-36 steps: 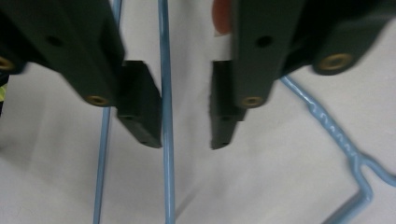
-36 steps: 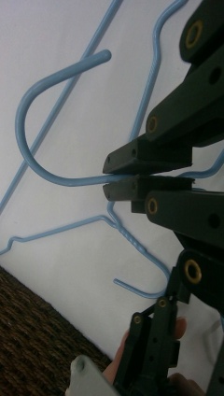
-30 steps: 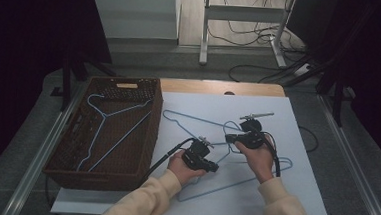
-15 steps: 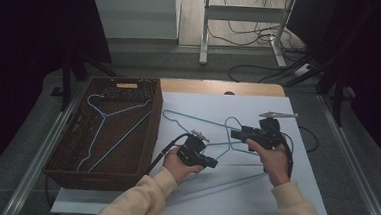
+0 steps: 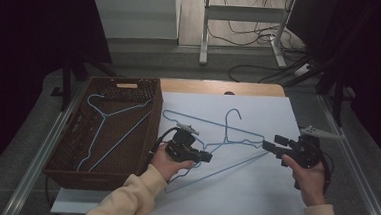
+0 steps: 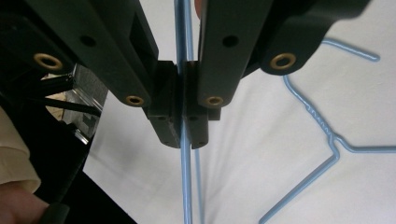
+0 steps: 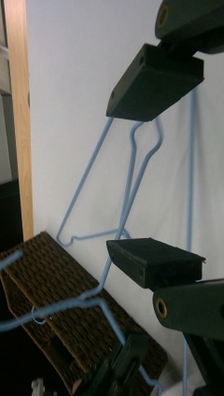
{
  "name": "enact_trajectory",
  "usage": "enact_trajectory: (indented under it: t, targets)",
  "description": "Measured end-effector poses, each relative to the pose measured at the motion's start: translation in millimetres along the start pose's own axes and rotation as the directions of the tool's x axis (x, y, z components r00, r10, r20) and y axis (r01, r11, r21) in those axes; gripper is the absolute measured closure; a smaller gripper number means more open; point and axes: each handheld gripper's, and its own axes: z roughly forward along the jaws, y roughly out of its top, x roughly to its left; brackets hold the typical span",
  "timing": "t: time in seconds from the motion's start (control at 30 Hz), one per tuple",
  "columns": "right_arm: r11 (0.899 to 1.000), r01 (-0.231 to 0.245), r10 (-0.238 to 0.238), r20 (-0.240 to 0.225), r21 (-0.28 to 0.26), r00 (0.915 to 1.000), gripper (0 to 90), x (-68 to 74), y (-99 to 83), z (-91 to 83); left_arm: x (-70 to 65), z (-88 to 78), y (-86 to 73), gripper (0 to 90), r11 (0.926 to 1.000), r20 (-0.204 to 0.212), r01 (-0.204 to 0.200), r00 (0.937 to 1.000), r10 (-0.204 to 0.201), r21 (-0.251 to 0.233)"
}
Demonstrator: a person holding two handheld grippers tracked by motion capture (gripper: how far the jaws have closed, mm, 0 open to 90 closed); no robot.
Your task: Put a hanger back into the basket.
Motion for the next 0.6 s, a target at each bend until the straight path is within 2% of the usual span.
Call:
enact_trajectory:
  t: [0.07, 0.17, 0.27, 0.4, 0.5, 0.57, 0.6]
  targets:
    - [1.000, -0.005, 0.005, 0.004, -0.005, 1.0000, 30.3, -2.9, -1.5, -2.2, -0.6, -4.5, 0.2, 86.7, 1.0000, 0.003, -0.003, 1.0000, 0.003, -0.004]
    - [1.000, -0.014, 0.014, 0.039, -0.011, 0.9991, 30.4, -11.5, -7.6, -6.8, -3.8, -15.8, 1.7, 86.7, 0.9996, 0.015, -0.005, 0.9999, 0.006, -0.026]
    - [1.000, -0.023, 0.023, 0.046, -0.008, 0.9987, 30.4, -14.6, -9.3, -7.3, -6.6, -22.7, 3.2, 86.7, 0.9992, 0.016, -0.013, 0.9998, 0.014, -0.039]
    - [1.000, -0.027, 0.027, 0.053, -0.002, 0.9982, 30.4, -17.5, -11.0, -6.2, -11.0, -40.9, 6.9, 86.6, 0.9969, 0.021, -0.032, 0.9992, 0.034, -0.072]
    - [1.000, -0.016, 0.016, 0.055, 0.011, 0.9983, 30.4, -16.6, -11.9, -3.5, -8.1, -58.4, 8.0, 86.7, 0.9946, 0.040, -0.024, 0.9988, 0.028, -0.101]
    - [1.000, -0.014, 0.013, 0.054, 0.016, 0.9984, 30.4, -16.0, -12.1, -2.4, -2.3, -76.5, 6.3, 86.7, 0.9918, 0.050, -0.008, 0.9987, 0.014, -0.127]
    - [1.000, -0.011, 0.010, 0.056, 0.016, 0.9984, 30.4, -15.9, -12.3, -1.7, -2.3, -76.5, 6.3, 86.7, 0.9918, 0.050, -0.008, 0.9987, 0.014, -0.127]
